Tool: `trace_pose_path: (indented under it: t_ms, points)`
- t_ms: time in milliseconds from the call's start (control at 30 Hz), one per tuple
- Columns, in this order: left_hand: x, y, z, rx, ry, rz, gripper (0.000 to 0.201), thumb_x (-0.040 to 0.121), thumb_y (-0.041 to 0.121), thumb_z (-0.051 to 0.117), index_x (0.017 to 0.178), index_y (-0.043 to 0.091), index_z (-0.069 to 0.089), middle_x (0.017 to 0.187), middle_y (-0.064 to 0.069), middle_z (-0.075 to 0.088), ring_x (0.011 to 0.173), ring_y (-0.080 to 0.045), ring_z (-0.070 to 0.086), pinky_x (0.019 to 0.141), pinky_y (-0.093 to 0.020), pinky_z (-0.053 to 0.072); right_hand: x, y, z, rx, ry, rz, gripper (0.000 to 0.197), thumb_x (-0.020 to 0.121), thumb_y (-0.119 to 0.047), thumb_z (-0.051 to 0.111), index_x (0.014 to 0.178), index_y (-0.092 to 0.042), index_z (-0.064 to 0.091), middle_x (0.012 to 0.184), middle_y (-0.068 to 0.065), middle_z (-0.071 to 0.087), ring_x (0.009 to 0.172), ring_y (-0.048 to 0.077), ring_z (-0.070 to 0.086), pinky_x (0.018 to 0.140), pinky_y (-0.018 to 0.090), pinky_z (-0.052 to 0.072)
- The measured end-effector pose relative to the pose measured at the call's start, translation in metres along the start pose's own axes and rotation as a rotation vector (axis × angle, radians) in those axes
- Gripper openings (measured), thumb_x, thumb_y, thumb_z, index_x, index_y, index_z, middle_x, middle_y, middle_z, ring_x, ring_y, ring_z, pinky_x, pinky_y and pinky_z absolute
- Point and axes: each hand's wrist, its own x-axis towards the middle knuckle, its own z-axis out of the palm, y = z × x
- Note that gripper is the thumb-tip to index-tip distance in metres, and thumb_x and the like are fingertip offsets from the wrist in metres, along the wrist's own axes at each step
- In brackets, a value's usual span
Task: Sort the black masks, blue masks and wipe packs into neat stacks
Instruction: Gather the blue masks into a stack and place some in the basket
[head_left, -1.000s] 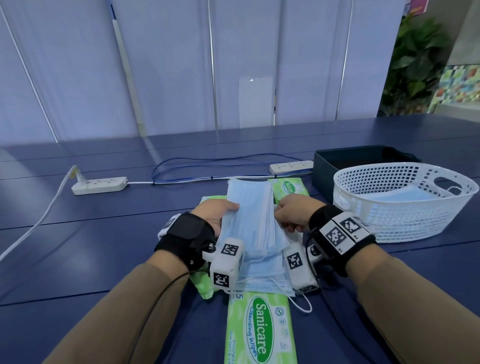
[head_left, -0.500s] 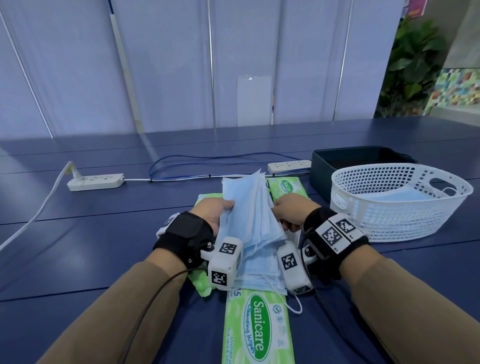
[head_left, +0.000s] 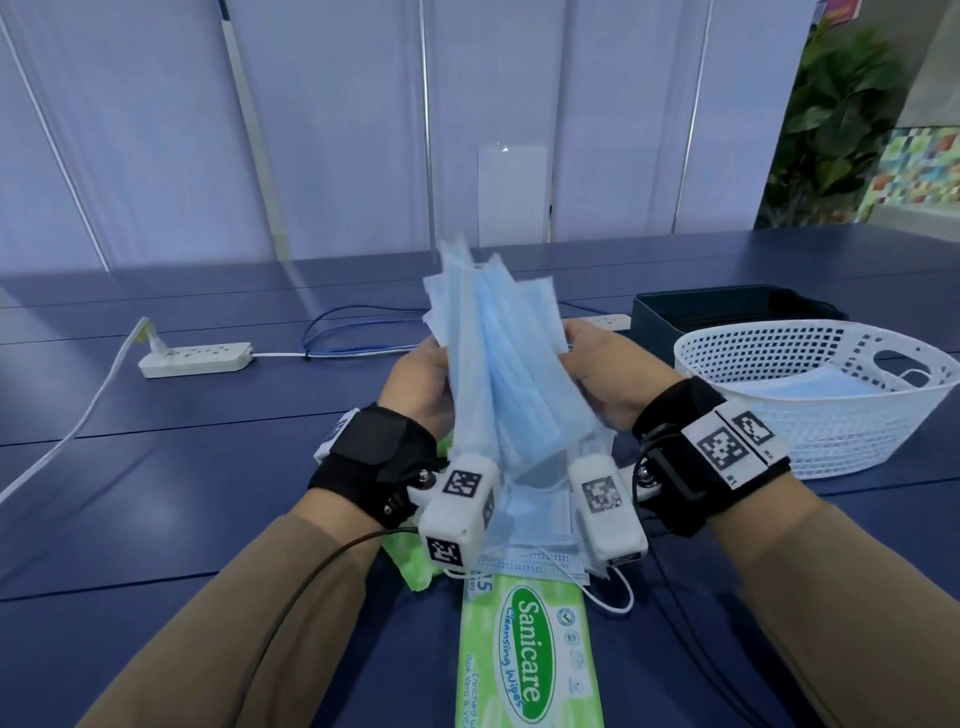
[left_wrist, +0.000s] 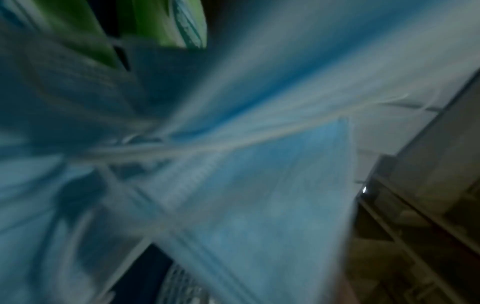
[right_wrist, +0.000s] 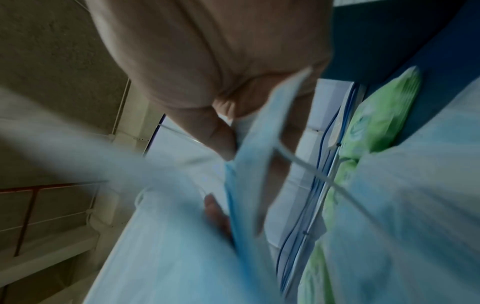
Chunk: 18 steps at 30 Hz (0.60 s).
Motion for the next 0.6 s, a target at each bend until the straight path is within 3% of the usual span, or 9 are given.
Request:
trace_pose_path:
  t_ms: [67,167,200,267,333,400,500,567,600]
  points:
    - [-0.001,-0.003,0.007,-0.078,-0.043,-0.041,0.037,0.093,0.007,0.050,0.128,-0.004,0.052,0.114,-0.020,0.064,0.105,-0.035,0.062,0.096,-0.049,0.048,-0.001,-0.002,0.006,-0.018,-0.075,-0.005,0.039,0.085,-0.007,0.056,0.122,-0.021,0.053,0.116,0.022,0.064,0.089,0.036,0.063,0.076,0.049,0.049]
    - [-0.001,-0.001,0.007,-0.190,-0.107,-0.184,0.058,0.081,0.019,0.070,0.133,0.003,0.050,0.137,-0.021,0.050,0.126,-0.039,0.048,0.105,-0.056,0.037,0.000,-0.001,0.004,0.049,-0.175,-0.030,0.046,0.089,0.001,0.048,0.127,-0.024,0.052,0.124,0.016,0.061,0.114,0.043,0.057,0.093,0.067,0.040]
    - [-0.003,0.001,0.008,-0.254,-0.115,-0.220,0.054,0.083,0.020,0.069,0.131,0.001,0.053,0.135,-0.022,0.051,0.123,-0.039,0.051,0.102,-0.054,0.040,-0.001,0.000,0.003,0.077,-0.186,-0.030,0.046,0.091,0.003,0.044,0.129,-0.022,0.051,0.127,0.016,0.060,0.117,0.043,0.055,0.096,0.068,0.037]
    - [-0.013,0.008,0.014,-0.276,-0.186,-0.286,0.040,0.098,0.022,0.045,0.109,-0.012,0.064,0.113,-0.029,0.063,0.101,-0.040,0.065,0.085,-0.050,0.053,-0.005,-0.001,0.004,0.169,-0.202,-0.021,0.042,0.095,0.003,0.039,0.131,-0.016,0.048,0.126,0.016,0.059,0.112,0.038,0.057,0.097,0.060,0.041]
    - [-0.023,0.013,0.016,-0.270,-0.358,-0.277,0.064,0.101,0.024,0.016,0.104,-0.020,0.061,0.106,-0.037,0.062,0.099,-0.042,0.064,0.087,-0.047,0.052,-0.010,-0.002,0.004,0.275,-0.191,0.005,0.031,0.098,-0.012,0.041,0.128,-0.007,0.050,0.107,0.012,0.061,0.089,0.029,0.060,0.085,0.045,0.051]
    - [-0.019,0.023,0.011,-0.219,-0.196,-0.200,0.052,0.100,0.020,0.025,0.108,-0.014,0.063,0.098,-0.032,0.066,0.089,-0.039,0.068,0.077,-0.046,0.055,-0.013,-0.004,0.001,0.262,-0.151,0.080,0.035,0.098,-0.035,0.042,0.108,-0.004,0.055,0.081,0.008,0.058,0.063,0.022,0.060,0.061,0.032,0.053]
    - [-0.009,0.034,-0.003,-0.135,0.109,-0.075,0.030,0.092,0.014,0.053,0.115,-0.001,0.066,0.088,-0.013,0.071,0.081,-0.027,0.068,0.073,-0.040,0.057,-0.011,0.001,-0.008,-0.074,-0.038,0.201,0.046,0.096,-0.048,0.041,0.084,-0.005,0.053,0.066,0.011,0.055,0.051,0.024,0.057,0.048,0.026,0.050]
    - [-0.009,0.035,-0.015,-0.039,0.113,-0.031,0.034,0.093,0.010,0.046,0.078,-0.004,0.073,0.068,-0.011,0.067,0.060,-0.023,0.066,0.054,-0.029,0.055,-0.008,0.010,-0.014,-0.285,-0.047,0.304,0.042,0.096,-0.041,0.047,0.078,-0.003,0.055,0.062,0.011,0.054,0.048,0.023,0.054,0.046,0.024,0.046]
    - [-0.008,0.035,-0.020,0.025,0.136,-0.024,0.040,0.095,0.009,0.043,0.064,0.001,0.067,0.061,-0.009,0.061,0.052,-0.021,0.060,0.049,-0.027,0.050,-0.007,0.014,-0.015,-0.337,-0.073,0.346,0.040,0.095,-0.037,0.050,0.078,-0.002,0.057,0.060,0.011,0.055,0.047,0.022,0.054,0.046,0.024,0.046]
